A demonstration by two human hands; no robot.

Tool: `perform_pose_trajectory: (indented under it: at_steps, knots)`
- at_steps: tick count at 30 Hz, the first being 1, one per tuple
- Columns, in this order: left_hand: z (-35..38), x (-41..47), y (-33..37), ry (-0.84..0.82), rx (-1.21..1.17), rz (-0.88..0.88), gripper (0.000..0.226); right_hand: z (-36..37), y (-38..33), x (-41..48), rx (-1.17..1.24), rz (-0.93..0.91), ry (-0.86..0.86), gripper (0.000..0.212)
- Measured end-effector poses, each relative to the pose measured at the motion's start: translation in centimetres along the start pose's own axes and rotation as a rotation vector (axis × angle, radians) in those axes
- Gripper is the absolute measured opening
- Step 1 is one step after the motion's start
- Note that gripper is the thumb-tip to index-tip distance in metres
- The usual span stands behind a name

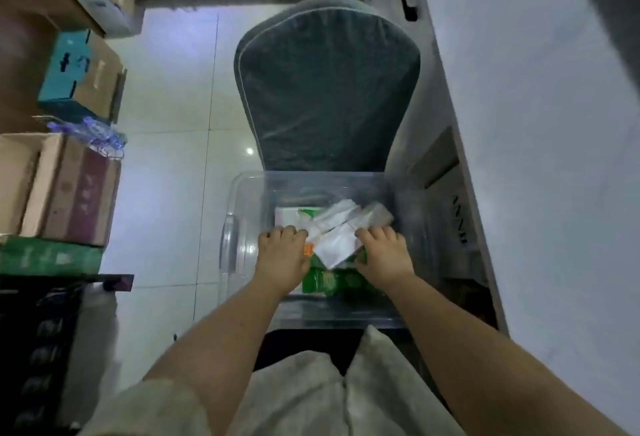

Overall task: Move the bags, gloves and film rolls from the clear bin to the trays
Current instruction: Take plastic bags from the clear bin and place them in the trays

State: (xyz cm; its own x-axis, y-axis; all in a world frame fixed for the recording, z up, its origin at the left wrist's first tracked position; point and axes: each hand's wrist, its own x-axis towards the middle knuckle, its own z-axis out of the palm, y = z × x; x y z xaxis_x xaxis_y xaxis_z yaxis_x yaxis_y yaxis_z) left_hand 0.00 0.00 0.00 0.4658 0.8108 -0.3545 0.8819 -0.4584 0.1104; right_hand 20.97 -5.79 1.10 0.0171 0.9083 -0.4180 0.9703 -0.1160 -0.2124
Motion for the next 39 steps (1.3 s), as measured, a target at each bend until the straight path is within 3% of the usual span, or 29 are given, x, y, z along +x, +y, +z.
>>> perform_pose_trajectory:
  at_steps: [5, 8, 13, 19, 21, 24, 29, 34, 39]
  knots:
    - [4.5, 3.4, 0.1, -0.129, 0.021, 0.027, 0.046, 4.3, 2.1, 4.0, -0.019, -0.007, -0.142, 0.053]
    - [7.4, 7.2, -0.4, -0.162, 0.036, 0.132, 0.051, 7.0, 3.4, 7.2, -0.017, 0.022, -0.207, 0.061]
    - [11.4, 12.2, -0.1, -0.167, -0.085, 0.053, 0.054, 10.8, 5.5, 11.1, -0.026, -0.004, -0.26, 0.085]
    - [13.5, 14.6, -1.0, -0.135, -0.267, -0.043, 0.047, 12.0, 7.2, 12.4, -0.187, -0.164, -0.095, 0.081]
    - [13.5, 14.9, -1.4, -0.13, -0.257, -0.01, 0.047, 11.8, 7.4, 12.4, -0.177, -0.182, -0.052, 0.066]
    - [12.6, 14.8, -1.8, -0.153, -0.208, 0.014, 0.049, 10.7, 7.4, 12.2, -0.143, -0.223, 0.025, 0.039]
    - [8.4, 13.1, -1.4, -0.168, -0.212, 0.042, 0.05, 7.1, 5.7, 11.0, -0.226, -0.29, 0.025, 0.023]
    - [1.5, 9.7, -0.3, -0.096, -0.284, 0.087, 0.051, 2.2, 3.0, 6.7, -0.169, -0.345, 0.143, 0.019]
    - [-5.1, 6.0, 0.3, -0.024, -0.401, 0.164, 0.047, -2.3, -0.9, 1.0, -0.16, -0.217, 0.267, 0.039]
